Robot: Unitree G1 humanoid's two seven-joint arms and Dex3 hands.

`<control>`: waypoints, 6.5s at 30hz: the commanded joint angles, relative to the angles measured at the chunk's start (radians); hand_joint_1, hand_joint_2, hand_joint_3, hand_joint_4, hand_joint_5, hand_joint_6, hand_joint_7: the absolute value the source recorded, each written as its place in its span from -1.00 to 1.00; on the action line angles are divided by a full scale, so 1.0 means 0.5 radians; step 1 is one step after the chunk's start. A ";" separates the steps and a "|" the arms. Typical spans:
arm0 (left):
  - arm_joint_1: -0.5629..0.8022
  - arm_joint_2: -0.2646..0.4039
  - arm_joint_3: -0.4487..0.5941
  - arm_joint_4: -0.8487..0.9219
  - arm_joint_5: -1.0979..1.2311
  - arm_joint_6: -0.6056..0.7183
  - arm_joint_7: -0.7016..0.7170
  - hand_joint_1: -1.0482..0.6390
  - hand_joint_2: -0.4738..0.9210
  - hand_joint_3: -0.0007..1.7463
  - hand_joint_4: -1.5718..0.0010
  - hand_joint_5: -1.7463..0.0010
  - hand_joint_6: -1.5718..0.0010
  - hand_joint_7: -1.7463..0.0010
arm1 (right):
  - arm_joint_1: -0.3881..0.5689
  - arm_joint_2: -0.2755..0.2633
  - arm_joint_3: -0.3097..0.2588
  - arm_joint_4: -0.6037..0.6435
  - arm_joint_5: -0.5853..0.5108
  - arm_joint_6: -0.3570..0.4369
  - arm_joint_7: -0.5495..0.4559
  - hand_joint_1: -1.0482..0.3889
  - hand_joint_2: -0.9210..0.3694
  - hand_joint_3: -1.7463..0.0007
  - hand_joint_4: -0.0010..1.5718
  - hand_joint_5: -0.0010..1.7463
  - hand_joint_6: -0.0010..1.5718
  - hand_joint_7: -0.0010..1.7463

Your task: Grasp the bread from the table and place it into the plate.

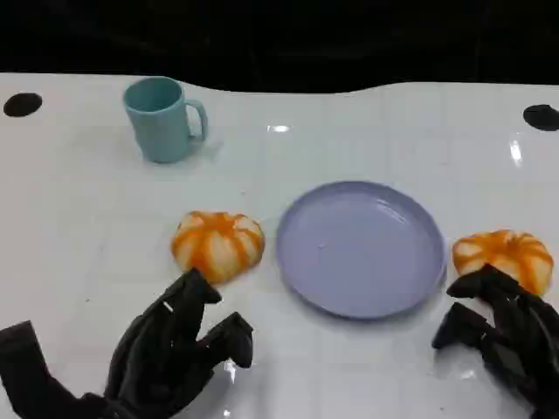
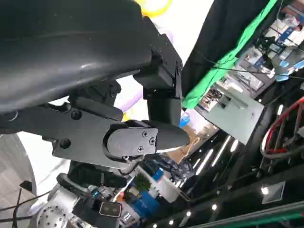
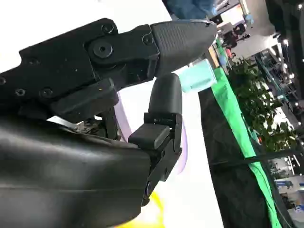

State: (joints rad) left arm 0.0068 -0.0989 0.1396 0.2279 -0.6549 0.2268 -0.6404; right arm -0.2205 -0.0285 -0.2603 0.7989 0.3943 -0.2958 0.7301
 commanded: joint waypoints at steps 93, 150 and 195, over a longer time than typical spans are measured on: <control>-1.452 0.722 -1.358 1.124 3.094 -0.620 1.186 -0.43 0.88 -1.00 0.94 0.90 0.81 1.00 | -0.008 -0.015 -0.012 0.039 -0.013 0.011 -0.048 -0.31 -1.00 0.74 -0.17 0.80 -0.21 0.38; -1.744 0.348 -1.189 1.621 2.527 -0.926 1.944 0.02 0.52 0.13 -0.08 -1.00 0.24 -1.00 | -0.020 -0.020 -0.025 0.074 -0.010 -0.013 -0.021 -0.30 -1.00 0.73 -0.19 0.85 -0.24 0.46; -1.989 0.034 -1.499 1.864 2.736 -0.943 1.515 -0.50 1.00 -0.51 0.62 0.38 0.44 0.81 | -0.003 -0.022 -0.014 0.054 -0.010 -0.032 0.009 -0.29 -1.00 0.69 -0.20 0.83 -0.26 0.44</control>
State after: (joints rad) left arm -0.9578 -0.0947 -0.6041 1.1737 0.7075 -0.2532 0.1374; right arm -0.2390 -0.0302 -0.2620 0.8133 0.3889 -0.3128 0.7374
